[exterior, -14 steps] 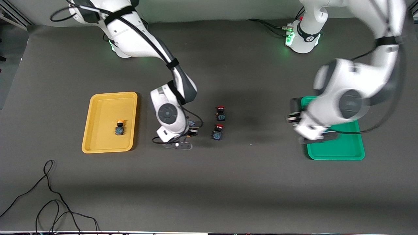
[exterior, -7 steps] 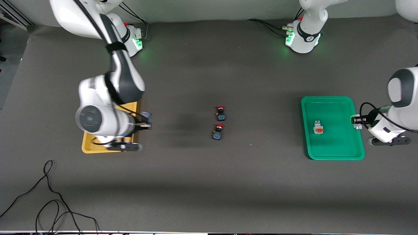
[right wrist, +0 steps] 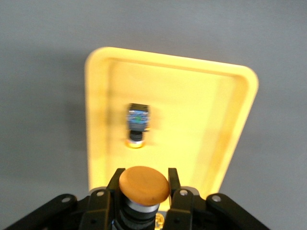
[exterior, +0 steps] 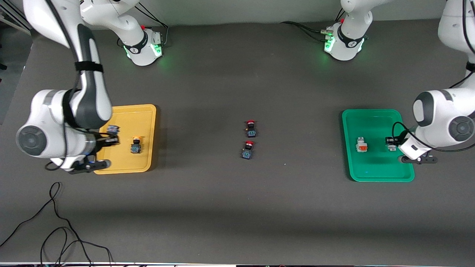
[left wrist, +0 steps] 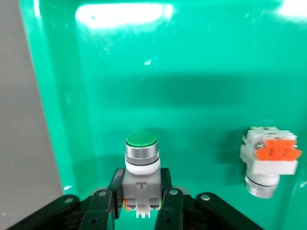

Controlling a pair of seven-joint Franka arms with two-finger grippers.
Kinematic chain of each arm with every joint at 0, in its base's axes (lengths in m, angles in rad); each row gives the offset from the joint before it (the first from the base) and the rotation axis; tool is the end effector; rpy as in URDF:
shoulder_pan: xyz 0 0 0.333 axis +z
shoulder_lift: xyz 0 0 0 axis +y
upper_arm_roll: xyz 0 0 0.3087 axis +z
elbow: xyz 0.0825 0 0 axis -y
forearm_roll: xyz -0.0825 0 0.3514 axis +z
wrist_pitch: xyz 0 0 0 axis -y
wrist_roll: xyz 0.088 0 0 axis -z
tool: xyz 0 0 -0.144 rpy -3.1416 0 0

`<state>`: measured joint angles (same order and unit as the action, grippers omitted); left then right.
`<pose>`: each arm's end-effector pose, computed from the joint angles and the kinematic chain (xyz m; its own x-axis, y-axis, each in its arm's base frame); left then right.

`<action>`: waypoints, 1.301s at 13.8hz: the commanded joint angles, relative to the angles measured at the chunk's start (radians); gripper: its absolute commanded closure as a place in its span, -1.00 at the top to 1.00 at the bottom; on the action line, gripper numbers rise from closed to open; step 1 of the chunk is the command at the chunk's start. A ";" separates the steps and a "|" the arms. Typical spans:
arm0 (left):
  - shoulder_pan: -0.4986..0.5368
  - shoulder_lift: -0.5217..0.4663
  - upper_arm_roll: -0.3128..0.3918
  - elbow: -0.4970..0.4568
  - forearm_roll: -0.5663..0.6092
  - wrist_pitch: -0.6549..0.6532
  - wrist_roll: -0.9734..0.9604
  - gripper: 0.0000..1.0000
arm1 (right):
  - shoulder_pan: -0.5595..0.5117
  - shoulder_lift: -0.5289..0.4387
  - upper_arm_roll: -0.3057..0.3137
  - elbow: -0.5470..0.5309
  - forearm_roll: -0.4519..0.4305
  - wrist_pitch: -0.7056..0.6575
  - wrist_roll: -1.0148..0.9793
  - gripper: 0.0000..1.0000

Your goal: Place green and yellow buttons in trays

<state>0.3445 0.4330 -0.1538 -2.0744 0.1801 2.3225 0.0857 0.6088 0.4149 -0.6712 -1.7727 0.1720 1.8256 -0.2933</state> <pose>0.5293 0.1087 0.1893 0.9833 -0.0187 -0.1808 -0.0241 -0.9993 -0.0279 0.5691 0.0072 0.3240 0.9469 0.1609 -0.2782 0.1746 -0.9843 0.0250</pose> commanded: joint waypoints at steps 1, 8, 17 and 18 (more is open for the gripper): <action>0.010 -0.027 -0.013 -0.003 0.015 -0.005 0.051 0.99 | 0.019 -0.041 -0.034 -0.192 0.014 0.208 -0.117 -1.00; -0.001 -0.075 -0.026 0.301 -0.001 -0.420 0.083 0.99 | 0.025 0.018 -0.022 -0.442 0.083 0.633 -0.202 -1.00; -0.039 -0.281 -0.027 0.514 -0.159 -0.794 0.128 0.99 | 0.042 -0.037 -0.002 -0.447 0.129 0.583 -0.199 0.99; -0.062 -0.283 -0.027 0.554 -0.165 -0.842 0.118 0.99 | 0.055 -0.063 -0.007 -0.447 0.129 0.562 -0.195 0.99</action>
<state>0.3267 0.1537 -0.1885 -1.5983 0.0362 1.5707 0.2086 0.6429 0.4273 -0.6668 -2.2099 0.2728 2.4375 -0.4615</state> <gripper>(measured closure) 0.000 0.022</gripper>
